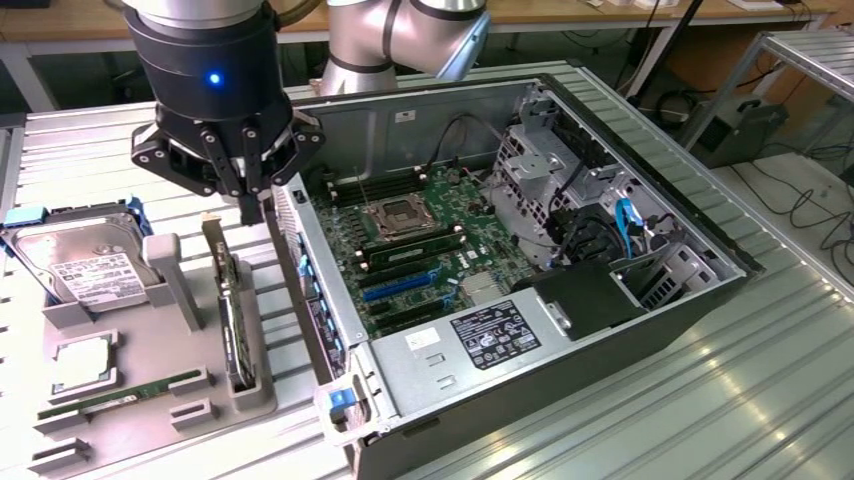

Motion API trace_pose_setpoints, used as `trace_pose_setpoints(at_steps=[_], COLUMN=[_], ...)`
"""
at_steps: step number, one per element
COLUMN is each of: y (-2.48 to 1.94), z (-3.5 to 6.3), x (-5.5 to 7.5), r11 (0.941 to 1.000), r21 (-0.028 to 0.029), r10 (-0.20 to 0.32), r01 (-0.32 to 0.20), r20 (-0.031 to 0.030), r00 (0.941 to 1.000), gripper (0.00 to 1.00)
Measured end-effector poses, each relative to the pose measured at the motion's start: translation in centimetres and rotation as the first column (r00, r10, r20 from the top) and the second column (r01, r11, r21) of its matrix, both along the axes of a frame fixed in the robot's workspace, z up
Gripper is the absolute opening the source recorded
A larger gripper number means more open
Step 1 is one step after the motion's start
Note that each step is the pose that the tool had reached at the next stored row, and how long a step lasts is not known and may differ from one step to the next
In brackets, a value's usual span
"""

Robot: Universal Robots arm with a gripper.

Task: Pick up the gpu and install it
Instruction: 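Reach for the gpu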

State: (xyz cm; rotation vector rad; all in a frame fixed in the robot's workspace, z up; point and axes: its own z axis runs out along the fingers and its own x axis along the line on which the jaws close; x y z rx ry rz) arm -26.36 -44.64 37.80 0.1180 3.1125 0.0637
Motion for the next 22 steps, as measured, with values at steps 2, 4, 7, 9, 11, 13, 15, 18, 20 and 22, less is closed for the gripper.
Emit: trace_pose_setpoints(at_steps=[2, 4, 7, 9, 11, 13, 15, 18, 20, 22], y=[-0.08, -0.16, -0.28, -0.35, -0.43, -0.53, -0.62, -0.74, -0.82, -0.9], z=[-0.01, -0.02, -0.03, -0.04, -0.05, -0.06, -0.07, -0.08, -0.09, -0.1], x=[0.0, 0.0, 0.0, 0.0, 0.0, 0.0, 0.0, 0.0, 0.0, 0.0], r11=[1.0, 1.0, 1.0, 1.0, 1.0, 1.0, 1.0, 1.0, 1.0, 1.0], r21=[0.0001, 0.0, 0.0, 0.0, 0.0001, 0.0, 0.0, 0.0, 0.0, 0.0], r10=[0.0, 0.0, 0.0, 0.0, 0.0, 0.0, 0.0, 0.0, 0.0, 0.0], r01=[0.0, 0.0, 0.0, 0.0, 0.0, 0.0, 0.0, 0.0, 0.0, 0.0], r20=[0.0, 0.0, 0.0, 0.0, 0.0, 0.0, 0.0, 0.0, 0.0, 0.0], r00=[1.0, 1.0, 1.0, 1.0, 1.0, 1.0, 1.0, 1.0, 1.0, 1.0], gripper=[0.11, 0.11, 0.11, 0.11, 0.11, 0.11, 0.11, 0.11, 0.11, 0.11])
